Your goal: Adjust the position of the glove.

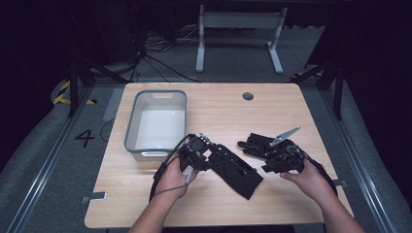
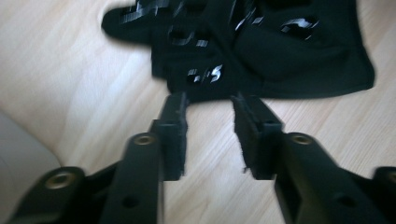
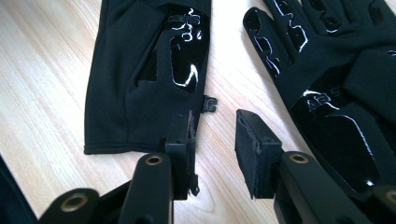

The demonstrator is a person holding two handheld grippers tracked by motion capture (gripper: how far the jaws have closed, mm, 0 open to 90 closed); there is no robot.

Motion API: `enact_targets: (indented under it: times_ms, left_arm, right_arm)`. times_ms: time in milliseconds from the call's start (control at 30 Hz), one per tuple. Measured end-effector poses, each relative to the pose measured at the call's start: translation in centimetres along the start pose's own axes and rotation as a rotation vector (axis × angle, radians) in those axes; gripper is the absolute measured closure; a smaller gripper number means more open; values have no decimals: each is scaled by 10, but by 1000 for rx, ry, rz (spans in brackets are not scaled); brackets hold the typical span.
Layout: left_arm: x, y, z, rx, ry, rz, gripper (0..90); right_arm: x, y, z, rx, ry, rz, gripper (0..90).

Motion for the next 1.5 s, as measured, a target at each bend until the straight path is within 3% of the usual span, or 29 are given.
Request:
enact_targets:
  times_ms: [33,67,100,267,467,633,767,833,967,1100,1267,1400,1433,1500]
  left_arm:
    - [5,0,0,-6,-22,30,701]
    - [5,0,0,-6,-22,30,683]
    - [11,-1,3,-42,-5,39,652]
    - [21,-4,6,-85,1,21,537]
    - [27,-3,5,-78,-5,30,518]
    - [28,-2,9,-91,-11,27,523]
    - [31,-1,10,-86,-11,35,563]
    - [35,-4,10,-100,9,38,567]
    - [38,-9,10,-108,-9,27,553]
    - [47,-15,9,-106,-19,52,540]
    - [52,-15,4,-73,-21,93,606]
    - [52,-16,1,-54,-37,108,765]
    - [50,-16,0,-32,-67,105,844]
    - [48,-16,-2,-25,-66,103,873]
  right_arm:
    - [2,0,0,0,1,1,691]
    - [2,0,0,0,1,1,691]
    - [6,0,0,-1,4,3,688]
    - [19,-1,4,9,-22,27,680]
    - [32,2,6,20,-35,85,631]
    - [40,4,7,3,10,142,684]
    - [43,3,11,-15,21,154,774]
    - [43,3,12,-17,24,156,792]
    - [43,3,11,-19,19,152,800]
    - [43,3,11,-18,18,151,801]
    - [43,4,11,-22,22,148,802]
    - [43,3,12,-23,23,149,803]
    - [43,3,12,-28,27,151,806]
    - [43,3,12,-31,30,150,823]
Point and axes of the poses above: each handheld gripper's, and its own axes: x roughly forward along the jaws, y roughly out of its underside, z roughly to its left, the point moved 3 cm from there along x, roughly forward along the jaws, and after that the axes turned 10 degrees about -y, right-handed, at the moved point
